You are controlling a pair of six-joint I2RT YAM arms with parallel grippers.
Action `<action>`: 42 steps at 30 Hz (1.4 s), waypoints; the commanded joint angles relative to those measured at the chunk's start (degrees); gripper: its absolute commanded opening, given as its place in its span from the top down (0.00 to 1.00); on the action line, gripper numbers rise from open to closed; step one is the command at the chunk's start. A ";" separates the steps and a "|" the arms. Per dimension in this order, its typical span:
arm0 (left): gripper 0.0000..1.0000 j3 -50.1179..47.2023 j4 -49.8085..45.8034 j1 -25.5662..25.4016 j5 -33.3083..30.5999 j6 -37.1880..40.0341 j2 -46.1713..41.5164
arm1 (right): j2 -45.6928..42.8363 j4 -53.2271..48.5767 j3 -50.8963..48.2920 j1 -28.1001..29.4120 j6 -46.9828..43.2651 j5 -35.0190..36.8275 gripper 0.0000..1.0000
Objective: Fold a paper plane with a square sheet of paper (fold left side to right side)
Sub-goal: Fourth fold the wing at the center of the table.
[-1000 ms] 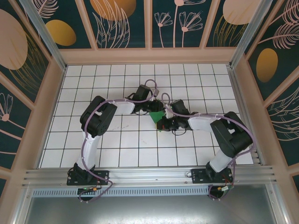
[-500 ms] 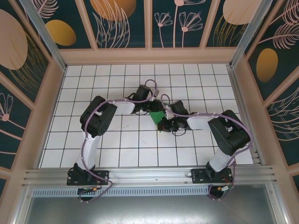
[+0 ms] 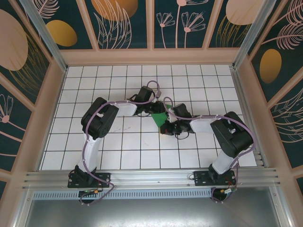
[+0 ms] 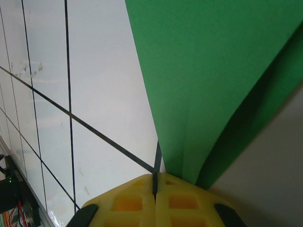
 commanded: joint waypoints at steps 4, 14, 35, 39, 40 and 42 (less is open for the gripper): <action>0.71 -2.50 -5.23 0.26 -4.92 1.31 1.07 | 0.75 0.46 -1.57 -0.25 1.15 -0.84 0.99; 0.71 -2.25 -5.32 0.32 -5.56 1.17 1.64 | -2.44 -0.50 -6.18 -0.43 1.37 -0.98 1.00; 0.71 -2.43 -4.93 0.33 -5.07 0.84 0.83 | -2.36 1.37 3.77 -5.88 0.06 -6.68 1.00; 0.71 -2.33 -4.88 0.28 -4.86 0.82 1.16 | 1.48 0.13 6.15 -4.77 -1.15 -5.59 1.00; 0.71 -2.25 -4.92 0.31 -4.77 0.84 1.24 | 2.17 -0.73 6.55 -4.53 -1.66 -5.17 1.00; 0.71 -2.25 -4.88 0.33 -4.77 0.79 1.33 | 3.35 -1.97 6.78 -4.12 -2.50 -4.60 1.00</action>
